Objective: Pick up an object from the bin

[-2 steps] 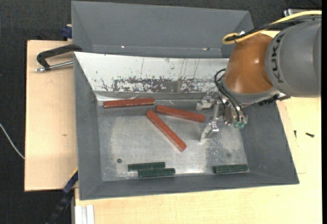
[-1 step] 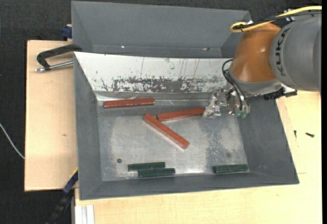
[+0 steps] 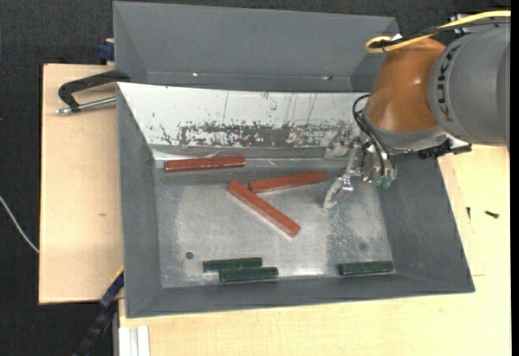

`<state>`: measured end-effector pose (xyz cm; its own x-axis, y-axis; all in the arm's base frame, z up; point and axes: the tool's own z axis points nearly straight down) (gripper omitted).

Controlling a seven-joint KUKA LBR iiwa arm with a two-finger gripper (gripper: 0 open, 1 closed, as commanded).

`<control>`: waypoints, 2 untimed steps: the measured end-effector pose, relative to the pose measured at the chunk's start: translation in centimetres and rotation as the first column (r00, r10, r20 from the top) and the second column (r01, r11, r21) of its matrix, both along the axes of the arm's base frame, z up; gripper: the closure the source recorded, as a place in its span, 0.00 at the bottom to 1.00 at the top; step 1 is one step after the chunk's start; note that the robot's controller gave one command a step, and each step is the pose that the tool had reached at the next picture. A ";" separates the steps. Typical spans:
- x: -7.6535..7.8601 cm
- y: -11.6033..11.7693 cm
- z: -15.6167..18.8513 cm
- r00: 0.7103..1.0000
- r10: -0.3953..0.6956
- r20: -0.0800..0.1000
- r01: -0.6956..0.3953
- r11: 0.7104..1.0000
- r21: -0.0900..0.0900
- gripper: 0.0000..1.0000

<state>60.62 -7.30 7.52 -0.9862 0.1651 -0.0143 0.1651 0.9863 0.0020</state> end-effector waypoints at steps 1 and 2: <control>0.0 0.0 0.0 1.000 0.000 0.000 0.000 1.000 0.000 0.00; -0.8 6.0 0.4 0.994 -0.108 -0.014 0.108 0.994 0.001 1.00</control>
Offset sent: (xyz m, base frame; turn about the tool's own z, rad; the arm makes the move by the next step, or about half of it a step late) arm -0.0115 0.0598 -0.0045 0.1102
